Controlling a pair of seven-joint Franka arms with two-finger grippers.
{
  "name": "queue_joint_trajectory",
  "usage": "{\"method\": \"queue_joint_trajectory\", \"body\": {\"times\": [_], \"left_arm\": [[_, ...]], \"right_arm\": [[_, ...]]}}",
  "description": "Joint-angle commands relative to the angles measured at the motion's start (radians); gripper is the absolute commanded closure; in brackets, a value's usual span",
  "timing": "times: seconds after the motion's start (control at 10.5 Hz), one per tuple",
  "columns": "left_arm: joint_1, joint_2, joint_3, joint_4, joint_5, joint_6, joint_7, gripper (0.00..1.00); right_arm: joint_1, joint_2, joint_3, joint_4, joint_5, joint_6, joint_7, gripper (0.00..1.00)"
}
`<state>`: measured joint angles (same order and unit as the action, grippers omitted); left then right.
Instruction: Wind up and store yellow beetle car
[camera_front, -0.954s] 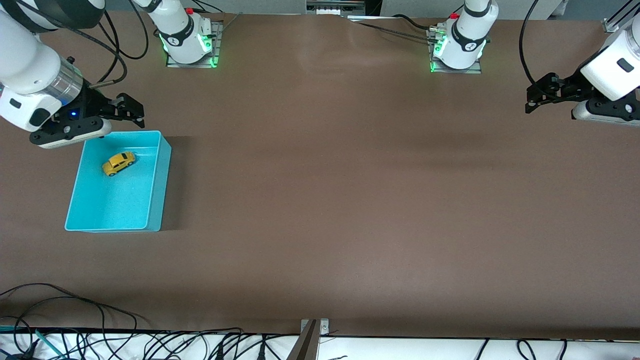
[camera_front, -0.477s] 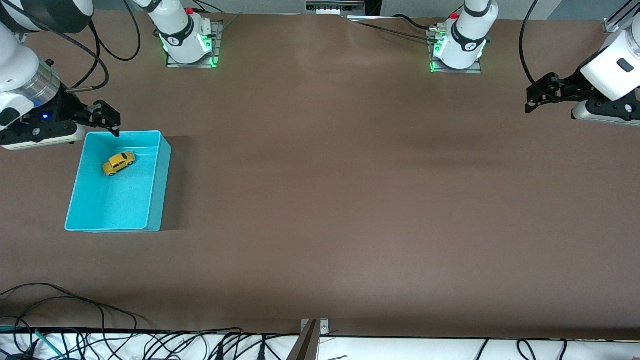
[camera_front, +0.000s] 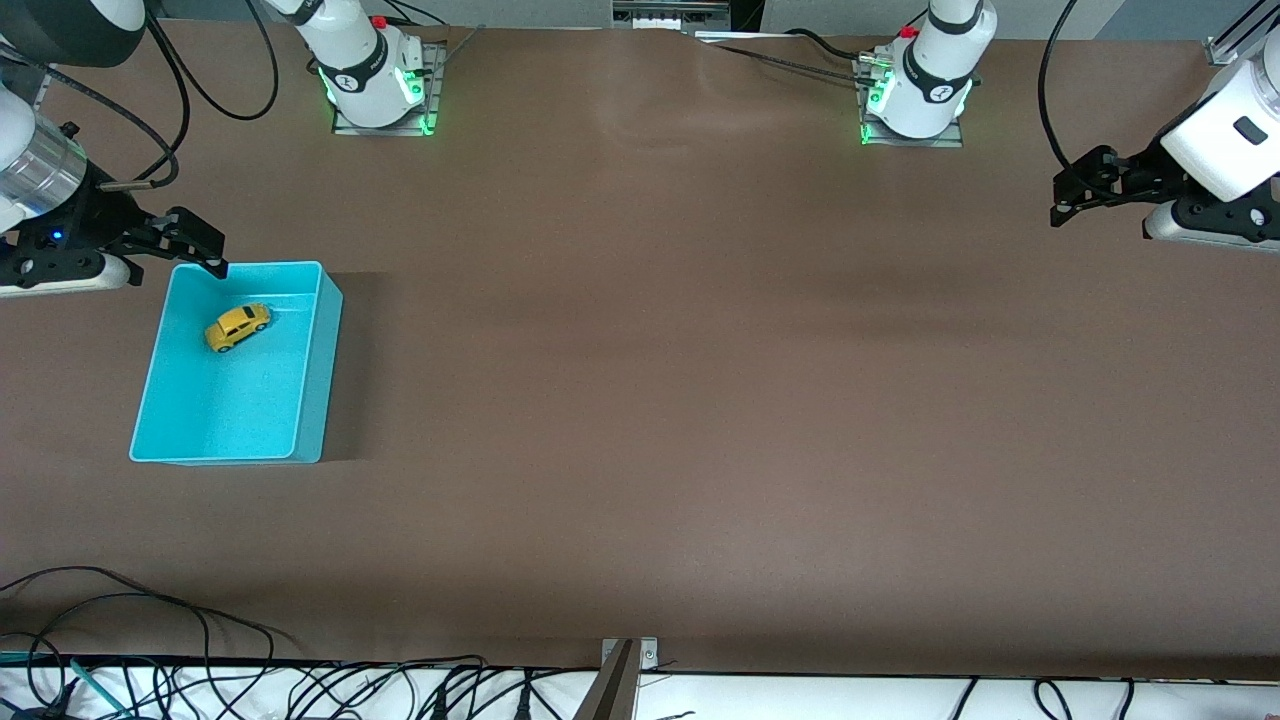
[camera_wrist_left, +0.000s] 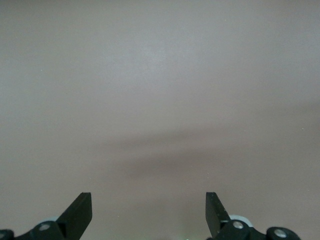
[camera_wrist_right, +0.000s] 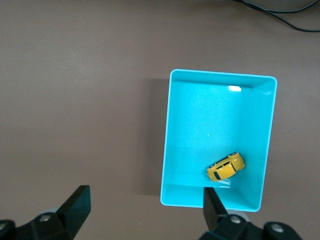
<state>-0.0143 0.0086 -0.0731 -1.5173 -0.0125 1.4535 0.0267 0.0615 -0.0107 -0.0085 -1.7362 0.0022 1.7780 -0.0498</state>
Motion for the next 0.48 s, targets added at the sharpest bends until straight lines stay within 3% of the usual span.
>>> {"method": "queue_joint_trajectory", "body": {"times": [0.0, 0.38], "left_arm": [[-0.001, 0.013, -0.001, 0.029, 0.009, -0.015, -0.008, 0.00], [-0.001, 0.013, 0.001, 0.029, 0.011, -0.015, -0.010, 0.00]], "right_arm": [[0.024, 0.001, -0.016, 0.053, 0.015, -0.006, 0.010, 0.00], [0.030, 0.005, -0.014, 0.064, 0.012, -0.015, 0.017, 0.00]]}}
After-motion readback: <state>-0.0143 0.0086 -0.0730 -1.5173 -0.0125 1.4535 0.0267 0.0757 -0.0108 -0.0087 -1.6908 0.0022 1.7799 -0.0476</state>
